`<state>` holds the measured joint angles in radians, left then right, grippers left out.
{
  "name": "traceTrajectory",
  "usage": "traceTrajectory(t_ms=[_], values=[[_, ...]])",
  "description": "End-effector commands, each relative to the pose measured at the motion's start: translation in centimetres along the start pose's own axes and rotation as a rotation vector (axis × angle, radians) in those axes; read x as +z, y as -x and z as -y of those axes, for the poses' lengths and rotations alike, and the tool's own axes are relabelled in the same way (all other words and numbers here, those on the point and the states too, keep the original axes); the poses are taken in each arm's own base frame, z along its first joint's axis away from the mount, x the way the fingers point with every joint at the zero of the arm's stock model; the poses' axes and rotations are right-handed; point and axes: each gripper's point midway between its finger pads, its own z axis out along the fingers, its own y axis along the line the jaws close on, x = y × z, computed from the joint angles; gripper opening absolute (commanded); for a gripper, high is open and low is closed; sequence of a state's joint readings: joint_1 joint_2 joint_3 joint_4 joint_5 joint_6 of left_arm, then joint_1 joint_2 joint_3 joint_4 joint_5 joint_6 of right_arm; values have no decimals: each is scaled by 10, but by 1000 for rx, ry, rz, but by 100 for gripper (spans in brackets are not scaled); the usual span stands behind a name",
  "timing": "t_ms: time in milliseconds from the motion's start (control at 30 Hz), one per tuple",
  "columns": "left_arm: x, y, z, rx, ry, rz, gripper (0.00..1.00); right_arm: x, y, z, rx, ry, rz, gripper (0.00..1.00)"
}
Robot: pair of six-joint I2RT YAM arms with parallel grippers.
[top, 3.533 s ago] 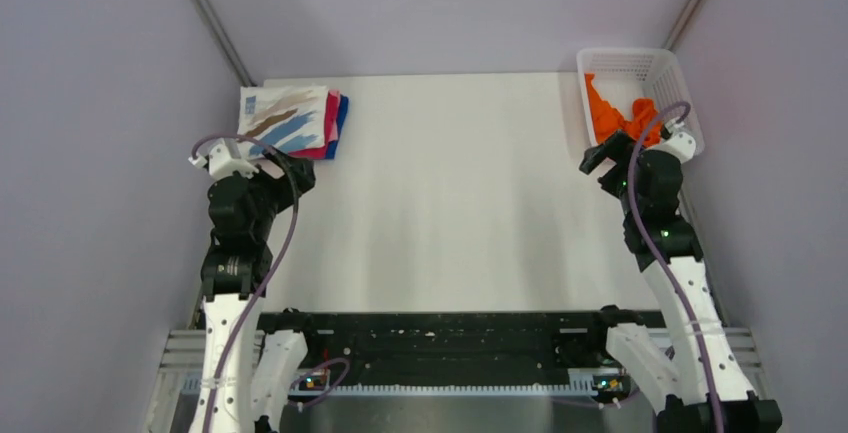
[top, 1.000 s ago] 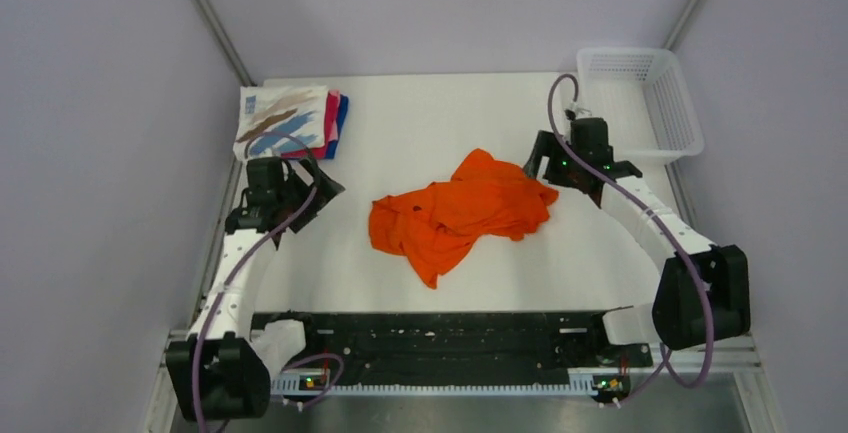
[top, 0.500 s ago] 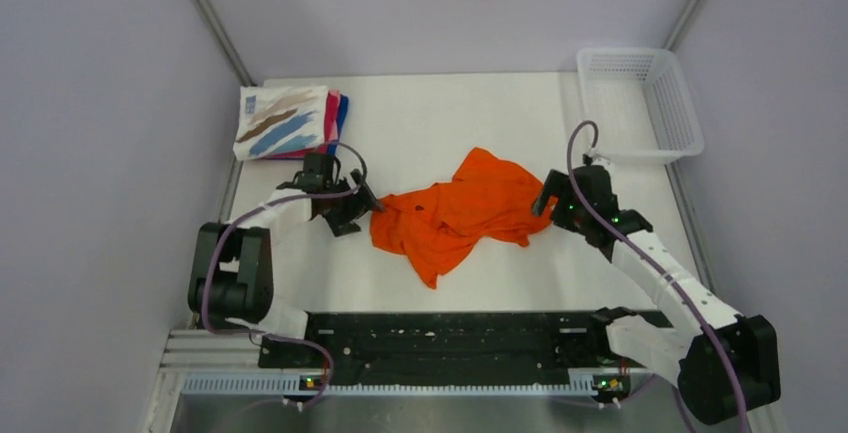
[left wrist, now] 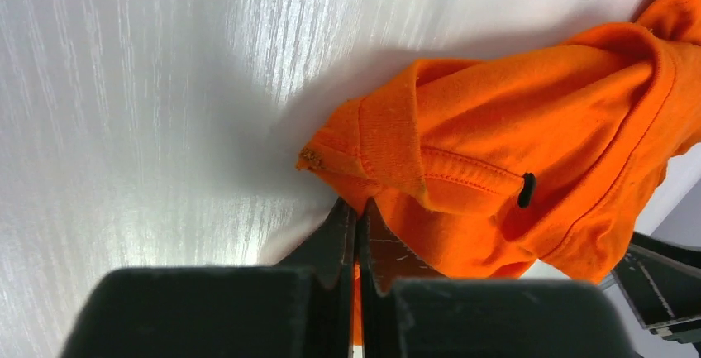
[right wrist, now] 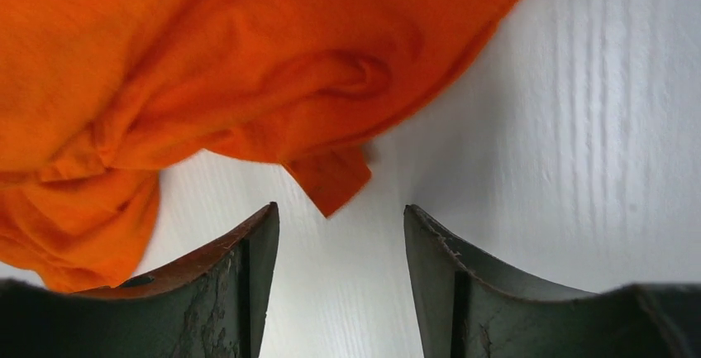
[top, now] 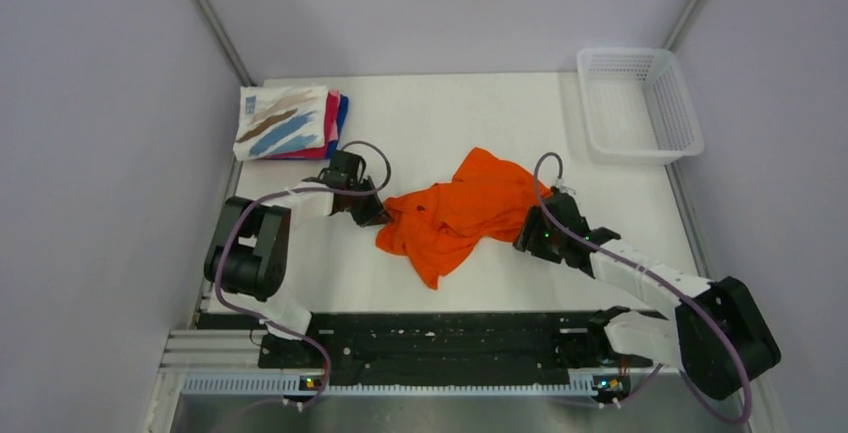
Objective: Fold and stack the t-shirts
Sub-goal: Flatten out the tshirt
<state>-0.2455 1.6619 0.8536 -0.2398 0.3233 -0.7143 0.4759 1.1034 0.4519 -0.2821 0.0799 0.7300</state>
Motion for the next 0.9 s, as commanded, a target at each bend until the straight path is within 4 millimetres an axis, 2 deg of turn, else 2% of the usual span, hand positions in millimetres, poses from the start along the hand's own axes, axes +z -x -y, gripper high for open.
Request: traceTrajectory(t_ms=[0, 33, 67, 200, 267, 367, 500, 567, 600, 733, 767, 867], values=[[-8, 2, -2, 13, 9, 47, 0, 14, 11, -18, -6, 62, 44, 56], [-13, 3, -1, 17, 5, 65, 0, 17, 12, -18, -12, 55, 45, 54], [-18, 4, 1, 21, -7, 84, 0, 20, 12, -17, -16, 49, 45, 47], [-45, 10, 19, 50, -83, 166, 0, 19, 22, -30, -29, 86, 77, 0], [-64, 14, 33, 79, -120, 215, 0, 6, 33, -44, -45, 133, 118, 0], [-104, 26, 54, 127, -142, 346, 0, -31, 60, -62, -58, 196, 218, 0], [-176, 46, 86, 172, -196, 559, 0, -101, 104, -86, -57, 315, 392, 0], [-218, 52, 106, 203, -256, 665, 0, -144, 124, -101, -70, 394, 482, 0], [-239, 53, 114, 219, -287, 709, 0, -174, 137, -110, -71, 448, 543, 0], [-340, 53, 138, 273, -386, 930, 0, -271, 160, -131, -109, 633, 703, 0], [-369, 49, 142, 288, -422, 993, 0, -296, 162, -136, -123, 682, 737, 0], [-440, 33, 151, 336, -517, 1140, 0, -369, 165, -147, -170, 837, 837, 0]])
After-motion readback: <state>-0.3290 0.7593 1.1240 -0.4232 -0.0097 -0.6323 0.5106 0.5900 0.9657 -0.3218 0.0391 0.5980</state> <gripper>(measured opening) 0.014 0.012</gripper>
